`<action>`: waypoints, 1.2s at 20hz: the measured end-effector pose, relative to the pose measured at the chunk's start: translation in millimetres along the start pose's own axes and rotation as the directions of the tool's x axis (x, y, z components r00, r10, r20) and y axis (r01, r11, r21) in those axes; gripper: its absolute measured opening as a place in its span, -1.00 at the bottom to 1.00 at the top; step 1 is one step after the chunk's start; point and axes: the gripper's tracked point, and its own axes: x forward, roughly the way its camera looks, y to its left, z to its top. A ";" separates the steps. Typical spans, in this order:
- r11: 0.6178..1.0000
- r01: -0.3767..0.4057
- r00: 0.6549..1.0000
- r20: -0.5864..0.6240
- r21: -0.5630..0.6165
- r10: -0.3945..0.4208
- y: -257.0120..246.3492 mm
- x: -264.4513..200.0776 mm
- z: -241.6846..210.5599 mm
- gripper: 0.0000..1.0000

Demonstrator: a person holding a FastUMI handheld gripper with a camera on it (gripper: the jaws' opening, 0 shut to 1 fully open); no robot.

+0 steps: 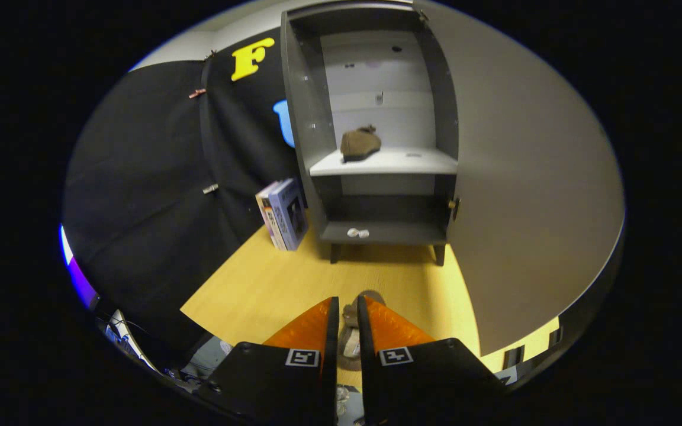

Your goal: Open the shoe cabinet door, grab the shoes and put them into the shoe cabinet, then close the shoe cabinet door.

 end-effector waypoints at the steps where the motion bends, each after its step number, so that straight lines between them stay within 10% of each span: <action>1: 1.000 0.006 0.999 -0.038 0.012 -0.006 3.2 14.2 -12.4 -0.55; 15: 0.977 0.211 0.912 -0.363 0.011 -0.193 -5.1 141.3 -145.7 -0.55; 24: 0.978 0.209 0.884 -0.422 -0.028 -0.201 -7.5 188.5 -166.9 -0.55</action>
